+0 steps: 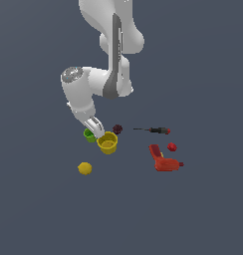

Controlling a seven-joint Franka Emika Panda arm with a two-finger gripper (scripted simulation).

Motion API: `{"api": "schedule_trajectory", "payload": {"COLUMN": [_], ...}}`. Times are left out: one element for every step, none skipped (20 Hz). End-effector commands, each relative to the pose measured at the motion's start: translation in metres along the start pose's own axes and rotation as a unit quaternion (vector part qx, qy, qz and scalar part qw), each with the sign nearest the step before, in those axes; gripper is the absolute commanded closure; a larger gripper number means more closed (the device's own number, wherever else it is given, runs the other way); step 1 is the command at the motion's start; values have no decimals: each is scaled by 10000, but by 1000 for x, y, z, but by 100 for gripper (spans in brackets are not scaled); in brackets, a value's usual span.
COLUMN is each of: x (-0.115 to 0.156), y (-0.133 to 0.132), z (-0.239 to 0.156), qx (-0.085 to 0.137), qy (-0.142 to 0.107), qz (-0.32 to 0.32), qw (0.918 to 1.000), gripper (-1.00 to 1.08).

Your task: Pick up a designated object from a clutter of objects.

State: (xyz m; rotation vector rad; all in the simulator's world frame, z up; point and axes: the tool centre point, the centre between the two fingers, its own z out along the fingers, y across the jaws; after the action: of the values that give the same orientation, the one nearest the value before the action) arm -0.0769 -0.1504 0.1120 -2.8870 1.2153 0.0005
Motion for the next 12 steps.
{"api": "schedule_trajectory", "payload": {"x": [-1,-1,-2,-2,-2,-2,-3,-3,-3,-3,-3,-3], "y": [11,14,17,19,21,23,23,24,22,22,22,23], "z": [9,12,14,16,17,18,19,19,18,19,19,21], "qx": [-17,-23,-28,-33,-36,-39,-40,-41,-41,-41,-41,-41], "qy": [12,14,16,18,19,20,21,21,16,16,16,17], "qz": [214,276,328,370,403,427,441,446,419,419,419,422], "qw": [9998,9996,9995,9993,9992,9991,9990,9990,9991,9991,9991,9991], "gripper": [-92,-92,-92,-92,-92,-92,-92,-92,-92,-92,-92,-92]}}
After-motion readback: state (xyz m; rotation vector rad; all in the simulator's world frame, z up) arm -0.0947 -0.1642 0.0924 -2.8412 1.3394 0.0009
